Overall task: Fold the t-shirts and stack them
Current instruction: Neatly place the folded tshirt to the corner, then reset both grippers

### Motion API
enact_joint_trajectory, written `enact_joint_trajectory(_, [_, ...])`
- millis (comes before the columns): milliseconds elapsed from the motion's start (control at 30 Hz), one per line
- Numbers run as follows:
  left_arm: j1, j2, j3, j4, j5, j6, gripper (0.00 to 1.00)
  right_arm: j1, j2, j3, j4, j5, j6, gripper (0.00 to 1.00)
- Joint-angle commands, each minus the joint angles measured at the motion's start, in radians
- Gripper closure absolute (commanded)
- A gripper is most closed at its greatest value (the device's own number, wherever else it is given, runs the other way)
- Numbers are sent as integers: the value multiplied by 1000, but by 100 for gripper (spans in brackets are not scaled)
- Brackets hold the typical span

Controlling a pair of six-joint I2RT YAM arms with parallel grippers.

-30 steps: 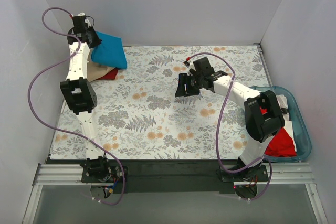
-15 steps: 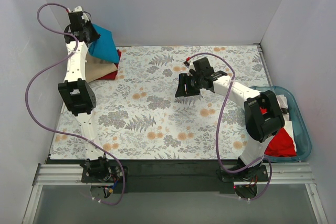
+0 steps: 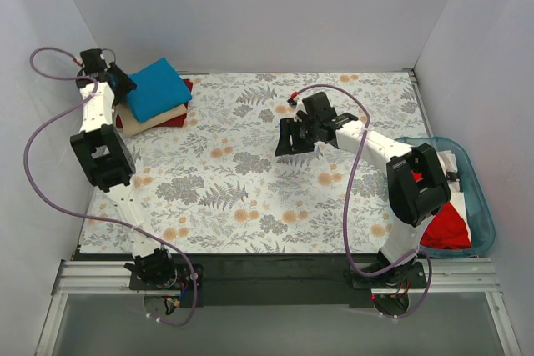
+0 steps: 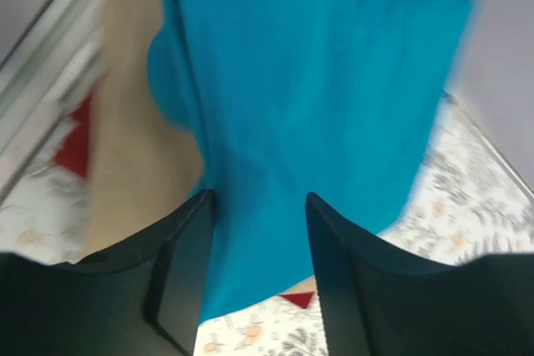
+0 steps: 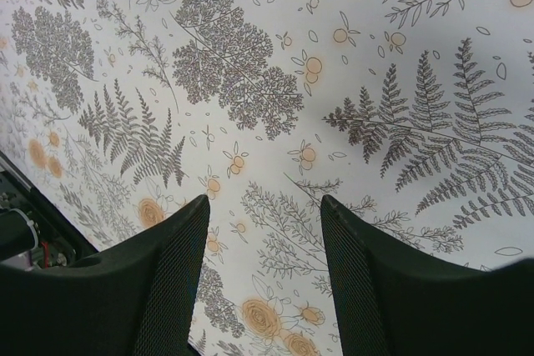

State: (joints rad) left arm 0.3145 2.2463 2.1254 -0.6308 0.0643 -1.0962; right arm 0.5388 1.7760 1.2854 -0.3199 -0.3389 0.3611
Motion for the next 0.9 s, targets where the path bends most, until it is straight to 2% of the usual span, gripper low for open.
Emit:
enact_joint_trajectory(0, [86, -54, -88, -20, -11, -94, 50, 20, 4, 40, -10, 8, -22, 36])
enact_joint_trajectory(33, [89, -69, -108, 12, -11, -102, 41, 21, 0, 37, -11, 11, -21, 36])
enact_joint_trajectory(133, [87, -138, -147, 49, -15, -117, 30, 27, -13, 34, -10, 18, -25, 34])
enact_joint_trajectory(300, [86, -217, -163, 51, 22, -139, 30, 29, -52, 20, -10, 49, -31, 30])
enact_joint_trajectory(600, [20, -428, -430, 129, 84, -168, 30, 27, -101, 6, -8, 90, -30, 27])
enact_joint_trajectory(800, [-121, -626, -660, 187, 75, -180, 30, 16, -160, -14, -5, 139, -34, 25])
enact_joint_trajectory(867, [-214, -716, -735, 217, 39, -194, 29, 10, -184, -24, 2, 150, -34, 25])
